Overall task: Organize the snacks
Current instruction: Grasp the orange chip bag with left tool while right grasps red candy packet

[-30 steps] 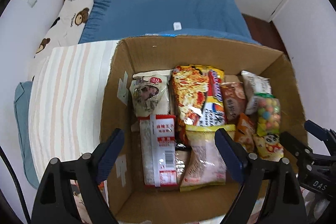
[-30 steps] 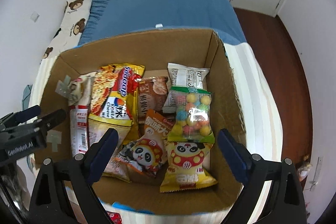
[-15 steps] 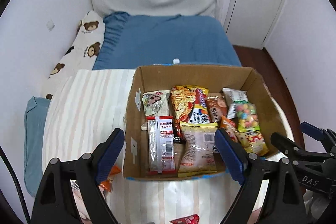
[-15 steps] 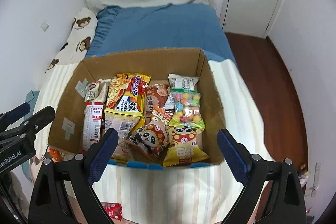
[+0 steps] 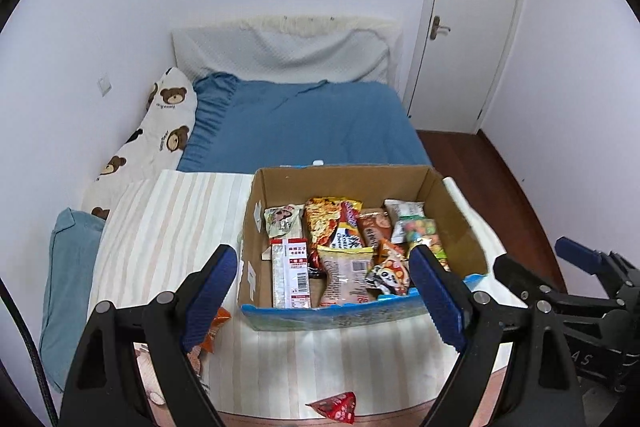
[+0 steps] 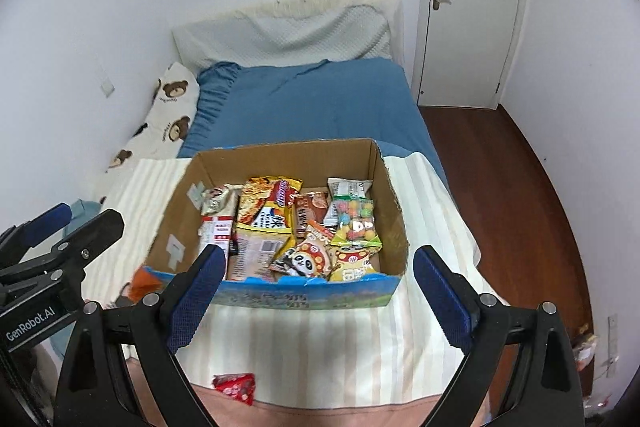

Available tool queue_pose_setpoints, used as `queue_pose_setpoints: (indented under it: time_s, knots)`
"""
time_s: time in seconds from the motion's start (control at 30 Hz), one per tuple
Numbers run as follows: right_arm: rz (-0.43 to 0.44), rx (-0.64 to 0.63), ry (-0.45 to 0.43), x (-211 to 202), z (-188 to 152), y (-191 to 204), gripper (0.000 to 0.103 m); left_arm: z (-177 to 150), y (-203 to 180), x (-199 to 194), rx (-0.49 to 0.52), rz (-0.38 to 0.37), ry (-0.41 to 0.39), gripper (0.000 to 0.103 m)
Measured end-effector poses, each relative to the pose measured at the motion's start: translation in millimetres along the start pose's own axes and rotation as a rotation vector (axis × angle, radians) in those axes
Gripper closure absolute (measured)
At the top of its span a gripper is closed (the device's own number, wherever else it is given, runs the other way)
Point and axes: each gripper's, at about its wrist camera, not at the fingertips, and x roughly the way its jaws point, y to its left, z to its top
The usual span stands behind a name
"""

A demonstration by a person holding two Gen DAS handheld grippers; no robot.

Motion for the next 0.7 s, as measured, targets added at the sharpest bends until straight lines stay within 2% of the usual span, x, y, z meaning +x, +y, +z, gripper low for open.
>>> queue_pose_setpoints:
  time_s: [0.13,0.27,0.33,0.5,0.7]
  knots:
    - [0.02,0.02,-0.002,-16,-9,2,0.006,-5,-1,-15,0.002,0.0,-0.013,0.015]
    - [0.074,0.053,0.072,-8,-31,3,0.003,-18,9,-15,-0.016,0.005,0.019,0.011]
    - [0.116,0.071,0.144,10,-52,7,0.003,-28,17,-9,-0.026,0.012,0.052,0.003]
    - [0.234,0.126,0.363,75,-115,23,0.003,-69,53,26,-0.034,0.115,0.181,0.003]
    - [0.281,0.152,0.507,135,-173,54,0.006,-111,110,68,-0.057,0.215,0.317,0.003]
